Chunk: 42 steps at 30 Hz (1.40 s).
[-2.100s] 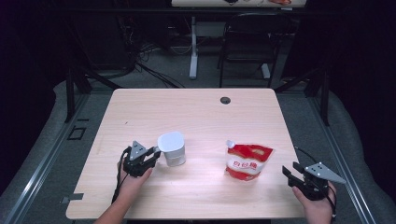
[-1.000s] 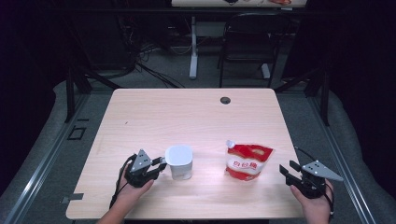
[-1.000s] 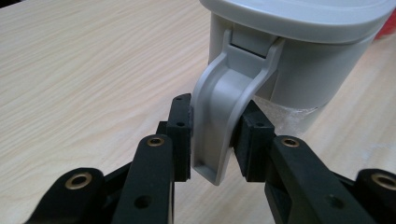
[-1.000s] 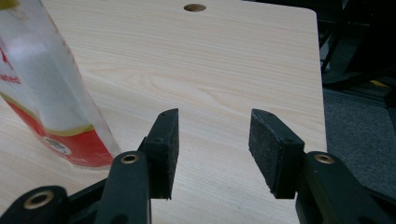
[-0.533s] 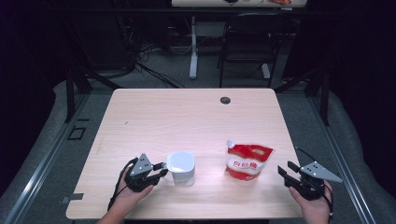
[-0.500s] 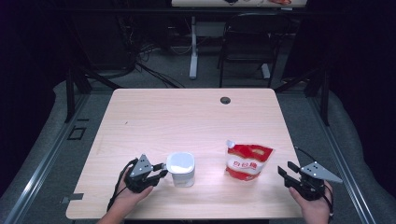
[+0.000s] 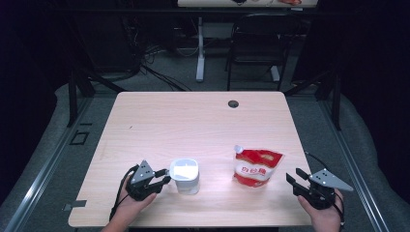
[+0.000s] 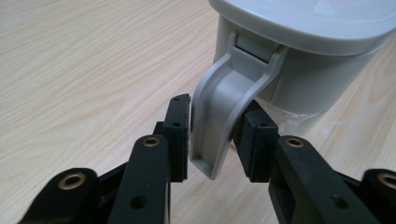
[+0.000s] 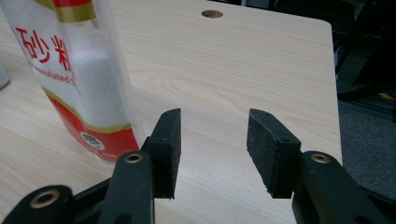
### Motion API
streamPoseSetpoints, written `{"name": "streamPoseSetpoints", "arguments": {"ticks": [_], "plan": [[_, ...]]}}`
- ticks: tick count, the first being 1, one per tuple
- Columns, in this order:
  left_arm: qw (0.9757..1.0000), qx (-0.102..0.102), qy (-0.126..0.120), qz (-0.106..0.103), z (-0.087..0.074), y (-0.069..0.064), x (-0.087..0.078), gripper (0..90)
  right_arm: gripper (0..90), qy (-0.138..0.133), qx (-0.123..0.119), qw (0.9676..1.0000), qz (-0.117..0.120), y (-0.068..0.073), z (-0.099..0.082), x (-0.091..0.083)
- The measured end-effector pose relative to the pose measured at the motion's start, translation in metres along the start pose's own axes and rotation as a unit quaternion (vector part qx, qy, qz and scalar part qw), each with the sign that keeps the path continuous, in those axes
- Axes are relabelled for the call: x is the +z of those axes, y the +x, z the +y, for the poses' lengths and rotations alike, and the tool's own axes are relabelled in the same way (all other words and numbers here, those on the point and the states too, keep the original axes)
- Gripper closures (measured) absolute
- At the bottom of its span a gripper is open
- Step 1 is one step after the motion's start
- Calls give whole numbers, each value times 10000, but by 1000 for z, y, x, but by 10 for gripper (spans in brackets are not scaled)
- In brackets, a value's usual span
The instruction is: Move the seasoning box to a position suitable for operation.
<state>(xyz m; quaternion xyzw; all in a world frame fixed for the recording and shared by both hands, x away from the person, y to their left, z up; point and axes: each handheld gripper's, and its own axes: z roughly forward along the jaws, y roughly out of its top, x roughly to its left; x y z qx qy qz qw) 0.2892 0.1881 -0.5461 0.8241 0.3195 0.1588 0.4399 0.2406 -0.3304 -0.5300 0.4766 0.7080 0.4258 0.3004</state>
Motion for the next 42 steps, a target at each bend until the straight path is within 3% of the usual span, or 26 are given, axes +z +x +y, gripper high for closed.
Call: {"name": "streamPoseSetpoints", "arguments": {"ticks": [3,6,11,15,20,23,29,36,42], "plan": [[10000,-71,-70,-3,-1,-2,-7,655,596,-13,125,9999,24,3,3,-6],[9999,-105,-111,3,-2,-3,-13,656,623,-37,116,9999,8,6,6,-12],[9995,-217,-236,75,-1,-1,-19,629,680,-173,98,9996,191,17,13,-25],[9982,-414,-425,127,-1,4,-23,617,702,-172,-134,9986,492,31,13,-26],[9968,-605,-438,270,-2,10,-21,625,720,-338,-339,9965,688,50,20,-19],[9973,-478,-403,380,-2,8,-19,625,719,-340,-439,9952,806,58,22,-17],[9983,-329,-390,288,-1,6,-22,620,700,-300,-599,9914,1127,74,24,-8],[9983,-410,-384,154,-4,8,-30,656,706,-242,-771,9892,1227,88,28,1],[9989,-325,-347,52,-6,4,-31,692,718,-188,-796,9885,1269,97,34,11]]}}
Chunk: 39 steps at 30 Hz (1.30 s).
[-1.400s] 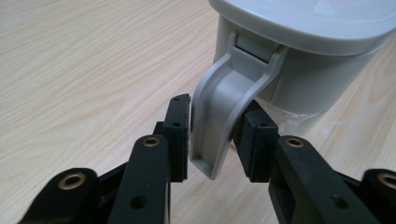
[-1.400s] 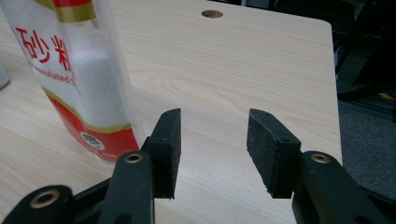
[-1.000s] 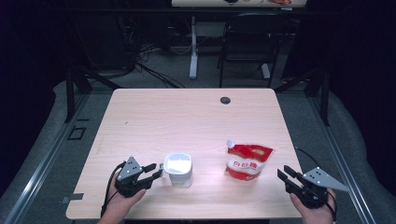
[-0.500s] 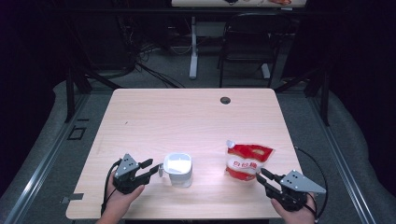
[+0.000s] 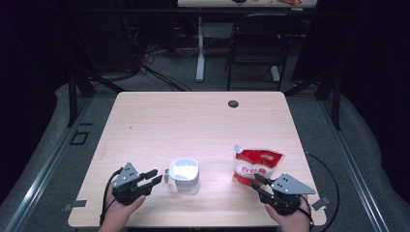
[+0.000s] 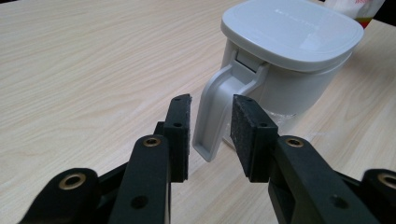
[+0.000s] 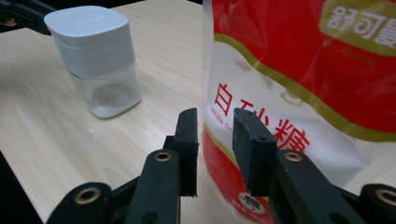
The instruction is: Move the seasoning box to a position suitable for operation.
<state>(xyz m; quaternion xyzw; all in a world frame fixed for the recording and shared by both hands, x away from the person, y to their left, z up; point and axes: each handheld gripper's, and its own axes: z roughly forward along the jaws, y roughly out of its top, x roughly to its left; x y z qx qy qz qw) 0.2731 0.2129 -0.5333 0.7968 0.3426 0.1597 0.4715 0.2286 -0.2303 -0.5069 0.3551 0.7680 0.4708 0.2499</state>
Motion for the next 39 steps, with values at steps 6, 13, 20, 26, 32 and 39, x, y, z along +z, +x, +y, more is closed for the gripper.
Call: {"name": "streamPoseSetpoints", "arguments": {"ticks": [6,13,20,26,32,39], "plan": [[9998,63,125,-168,-2,-5,8,714,730,-55,-14,10000,77,4,4,8],[9996,194,226,15,0,-12,16,808,725,-24,-32,9997,261,10,8,17],[9990,266,343,108,1,-12,19,835,740,94,-282,9986,439,22,12,29],[9990,230,344,185,2,-10,21,832,714,123,-415,9975,558,30,24,42],[9994,124,289,127,2,-9,19,813,623,171,-489,9966,648,35,38,62],[9998,35,120,177,3,-8,11,688,599,199,-505,9960,703,39,44,81]]}}
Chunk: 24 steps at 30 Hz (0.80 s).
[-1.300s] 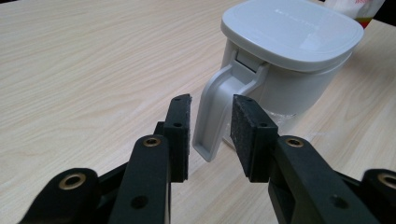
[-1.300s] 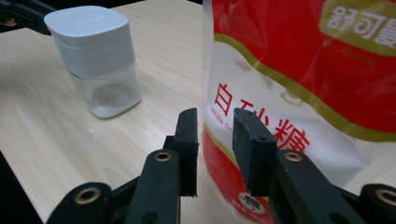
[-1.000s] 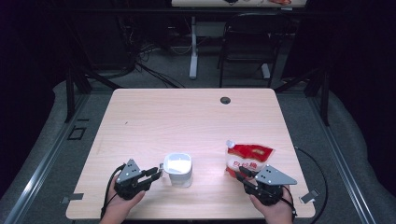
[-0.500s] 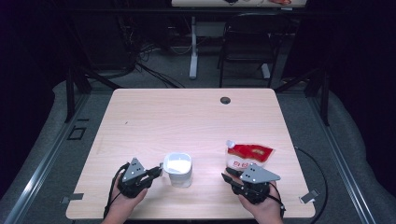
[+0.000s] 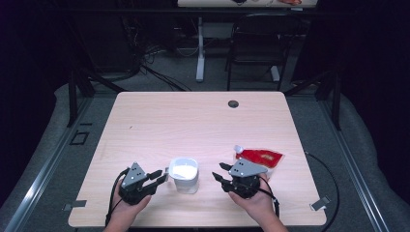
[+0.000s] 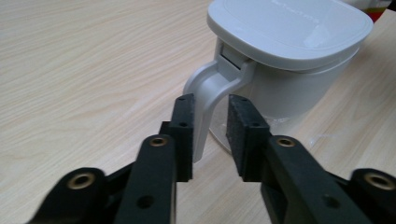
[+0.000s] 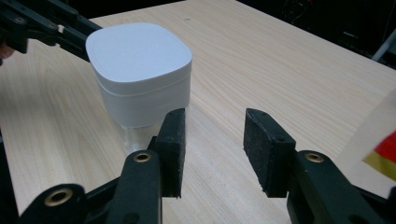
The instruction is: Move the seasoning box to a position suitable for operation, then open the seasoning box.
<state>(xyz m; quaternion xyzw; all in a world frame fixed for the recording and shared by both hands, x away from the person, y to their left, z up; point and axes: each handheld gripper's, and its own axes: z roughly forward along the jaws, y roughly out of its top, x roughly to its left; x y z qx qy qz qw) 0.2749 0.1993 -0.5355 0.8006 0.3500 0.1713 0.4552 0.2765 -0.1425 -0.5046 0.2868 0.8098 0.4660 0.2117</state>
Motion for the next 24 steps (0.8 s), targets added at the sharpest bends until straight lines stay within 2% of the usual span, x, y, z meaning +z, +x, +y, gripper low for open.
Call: {"name": "streamPoseSetpoints", "arguments": {"ticks": [5,7,10,11,14,16,19,22,24], "plan": [[9997,-173,-94,136,0,3,-1,617,640,-86,135,9999,-46,1,-8,9],[9993,-315,-93,170,1,5,-1,608,644,-55,85,9999,-34,3,-10,12],[9989,-421,-109,194,1,7,-2,628,650,-124,17,9999,-20,6,-9,13],[9988,-429,-117,195,1,8,-2,628,649,-162,16,9999,-3,6,-9,14],[9988,-407,-99,253,1,9,-5,625,650,-35,63,10000,36,6,-8,17],[9984,-481,-137,273,0,9,-6,623,657,-23,94,9999,83,6,-8,19],[9985,-469,-127,256,2,10,-6,635,675,5,55,9999,125,8,-9,21],[9987,-441,-187,199,7,10,-7,659,683,80,0,9999,98,9,-9,23],[9988,-437,-208,93,9,8,-7,680,690,54,57,9999,132,9,-9,23]]}}
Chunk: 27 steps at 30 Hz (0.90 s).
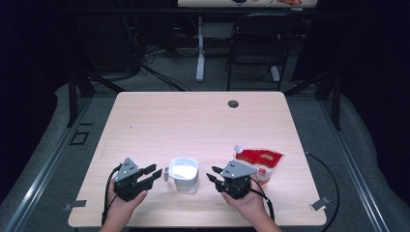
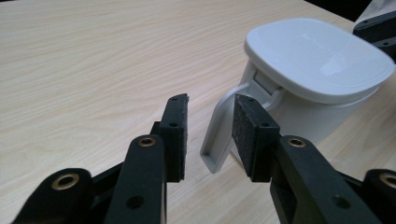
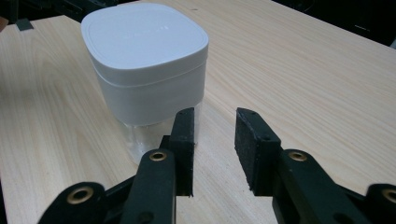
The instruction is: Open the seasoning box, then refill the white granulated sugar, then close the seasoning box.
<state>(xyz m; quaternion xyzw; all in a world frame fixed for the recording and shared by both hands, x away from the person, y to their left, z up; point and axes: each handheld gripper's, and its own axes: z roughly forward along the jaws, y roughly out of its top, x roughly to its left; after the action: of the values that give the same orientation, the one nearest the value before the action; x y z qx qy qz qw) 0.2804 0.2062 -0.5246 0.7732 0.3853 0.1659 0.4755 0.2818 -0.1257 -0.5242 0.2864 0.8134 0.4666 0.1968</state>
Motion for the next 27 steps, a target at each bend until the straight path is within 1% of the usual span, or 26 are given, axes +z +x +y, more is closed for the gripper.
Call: {"name": "streamPoseSetpoints", "arguments": {"ticks": [1,3,4,6,7,10,12,16,17,19,22,25,27], "plan": [[10000,47,22,-22,1,-1,0,684,693,-12,38,10000,-4,-1,0,0],[10000,29,31,-41,4,-3,1,681,697,-4,70,10000,11,-1,1,1],[10000,55,20,-22,6,-4,1,683,698,5,68,10000,-2,-1,1,1],[9999,92,78,-4,10,-5,2,704,703,18,44,10000,-24,-1,2,2],[9999,74,53,-48,12,-5,2,709,708,7,54,10000,-8,-2,2,2],[10000,56,68,-32,19,-6,3,740,721,93,27,10000,-5,-2,3,1],[9999,52,73,-63,23,-8,5,761,736,123,16,9999,-14,-2,4,2],[10000,55,21,-56,35,-9,8,773,743,143,-70,9999,8,-2,10,2],[10000,30,-11,-65,38,-9,9,780,745,135,-82,9999,25,-3,12,2],[10000,37,-42,-81,43,-9,11,794,752,85,-32,9999,101,-4,15,3],[10000,19,-30,-93,49,-10,14,814,762,74,-28,9999,121,-5,18,4],[10000,28,29,-19,51,-9,18,835,772,76,28,9998,183,-7,19,5],[9999,-19,55,-98,51,-10,20,873,774,52,67,9998,206,-8,18,6]]}}
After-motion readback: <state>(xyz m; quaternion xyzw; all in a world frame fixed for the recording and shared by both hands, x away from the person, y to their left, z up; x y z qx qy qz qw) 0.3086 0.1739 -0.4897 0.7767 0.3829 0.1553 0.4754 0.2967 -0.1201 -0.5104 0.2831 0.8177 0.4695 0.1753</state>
